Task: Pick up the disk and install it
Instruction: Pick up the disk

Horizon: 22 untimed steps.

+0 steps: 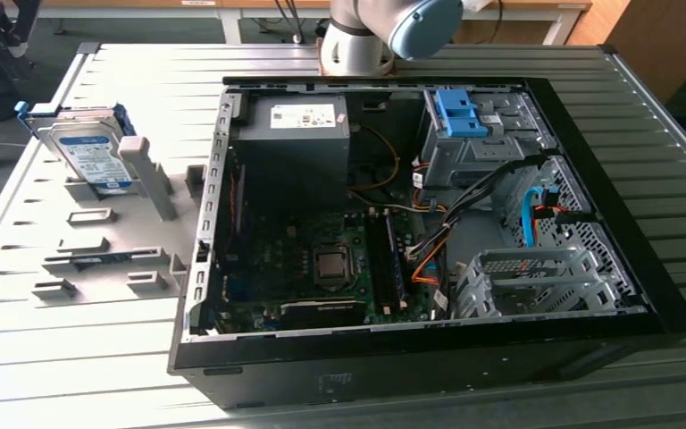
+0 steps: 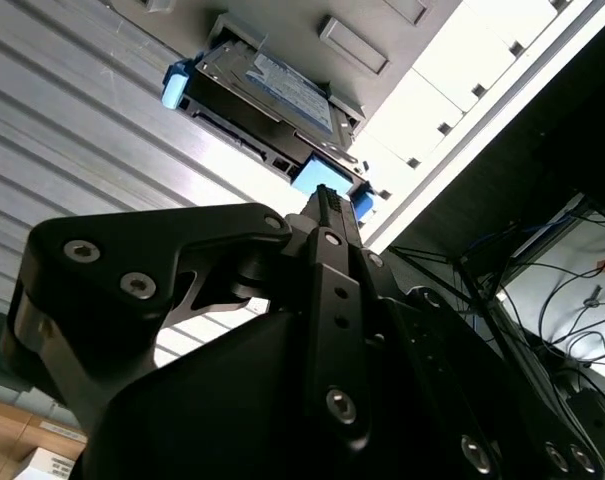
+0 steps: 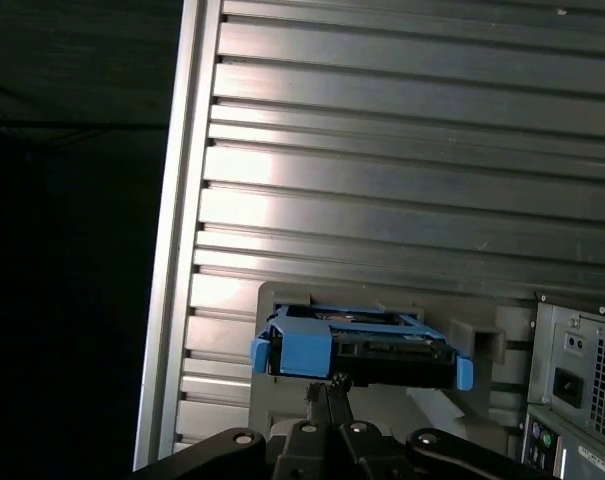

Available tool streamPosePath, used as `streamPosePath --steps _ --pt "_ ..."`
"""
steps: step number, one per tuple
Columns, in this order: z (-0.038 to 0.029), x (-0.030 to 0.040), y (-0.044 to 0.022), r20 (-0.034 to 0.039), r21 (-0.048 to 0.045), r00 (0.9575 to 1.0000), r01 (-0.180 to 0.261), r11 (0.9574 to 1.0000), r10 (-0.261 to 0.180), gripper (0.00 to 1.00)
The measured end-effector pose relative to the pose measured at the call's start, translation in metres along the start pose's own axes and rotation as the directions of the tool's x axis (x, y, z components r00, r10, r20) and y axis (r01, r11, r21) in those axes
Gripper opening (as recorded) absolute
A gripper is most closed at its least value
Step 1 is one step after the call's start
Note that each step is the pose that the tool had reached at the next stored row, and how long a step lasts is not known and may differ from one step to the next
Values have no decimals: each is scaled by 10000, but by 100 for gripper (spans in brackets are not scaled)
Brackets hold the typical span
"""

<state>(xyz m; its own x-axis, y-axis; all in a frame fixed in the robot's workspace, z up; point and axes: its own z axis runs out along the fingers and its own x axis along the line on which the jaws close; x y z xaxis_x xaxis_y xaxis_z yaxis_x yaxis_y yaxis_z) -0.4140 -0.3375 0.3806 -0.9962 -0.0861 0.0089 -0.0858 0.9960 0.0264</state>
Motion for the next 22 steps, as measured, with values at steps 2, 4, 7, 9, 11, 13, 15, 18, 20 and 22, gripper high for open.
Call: streamPosePath --steps 2,4,7,9,11,13,15,18,20,22 --pt "0 0 0 0 0 10000 4 10000 -4 11" --pt "0 0 0 0 0 10000 8 10000 -8 11" --pt "0 0 0 0 0 10000 13 10000 -13 11" --pt "0 0 0 -1 1 10000 46 10000 -46 11" --pt "0 0 0 -3 1 9999 148 9999 -148 11" --pt "0 1 0 -8 3 9994 334 9994 -334 11" --pt "0 0 0 -14 4 9984 570 9984 -570 11" --pt "0 1 0 -29 8 9937 1118 9937 -1118 11" --pt "0 1 0 -36 10 9911 1332 9911 -1332 11" --pt "0 1 0 -41 10 9881 1541 9881 -1541 11"
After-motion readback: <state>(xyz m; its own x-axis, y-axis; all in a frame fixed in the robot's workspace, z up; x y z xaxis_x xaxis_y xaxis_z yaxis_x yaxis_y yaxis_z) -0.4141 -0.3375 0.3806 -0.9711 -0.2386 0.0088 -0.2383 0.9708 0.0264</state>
